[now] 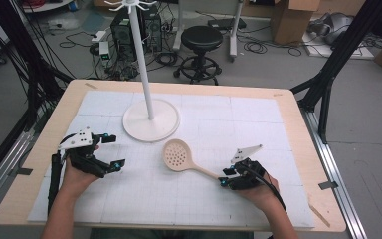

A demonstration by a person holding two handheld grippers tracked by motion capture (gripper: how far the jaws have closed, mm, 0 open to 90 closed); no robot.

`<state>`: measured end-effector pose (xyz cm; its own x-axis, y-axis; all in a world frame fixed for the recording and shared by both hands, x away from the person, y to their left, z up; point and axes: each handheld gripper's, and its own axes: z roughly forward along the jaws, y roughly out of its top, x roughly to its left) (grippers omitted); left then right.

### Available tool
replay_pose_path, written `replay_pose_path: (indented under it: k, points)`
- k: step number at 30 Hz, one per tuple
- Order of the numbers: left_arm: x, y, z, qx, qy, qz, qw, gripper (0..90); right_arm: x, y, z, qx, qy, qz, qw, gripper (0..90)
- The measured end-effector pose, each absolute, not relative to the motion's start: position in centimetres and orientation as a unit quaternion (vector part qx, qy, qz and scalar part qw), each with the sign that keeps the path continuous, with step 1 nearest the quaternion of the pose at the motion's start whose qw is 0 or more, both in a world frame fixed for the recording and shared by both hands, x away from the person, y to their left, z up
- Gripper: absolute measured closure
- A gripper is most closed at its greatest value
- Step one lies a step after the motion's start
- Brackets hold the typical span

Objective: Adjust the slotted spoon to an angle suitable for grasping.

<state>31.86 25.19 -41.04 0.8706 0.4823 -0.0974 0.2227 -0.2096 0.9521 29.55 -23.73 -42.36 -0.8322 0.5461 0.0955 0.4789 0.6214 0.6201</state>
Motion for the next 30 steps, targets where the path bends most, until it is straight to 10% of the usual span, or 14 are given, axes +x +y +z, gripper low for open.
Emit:
replay_pose_path:
  k: [9,30]
  points:
    - [31.8,25.4,-40.8,0.763,0.228,0.113,0.594,1.7,28.8,-23.0,-42.5,0.266,0.919,0.286,0.057,73.0]
    - [31.6,25.3,-40.4,0.763,0.222,0.115,0.596,1.7,31.1,-15.8,-42.6,0.158,0.941,0.297,0.040,74.0]
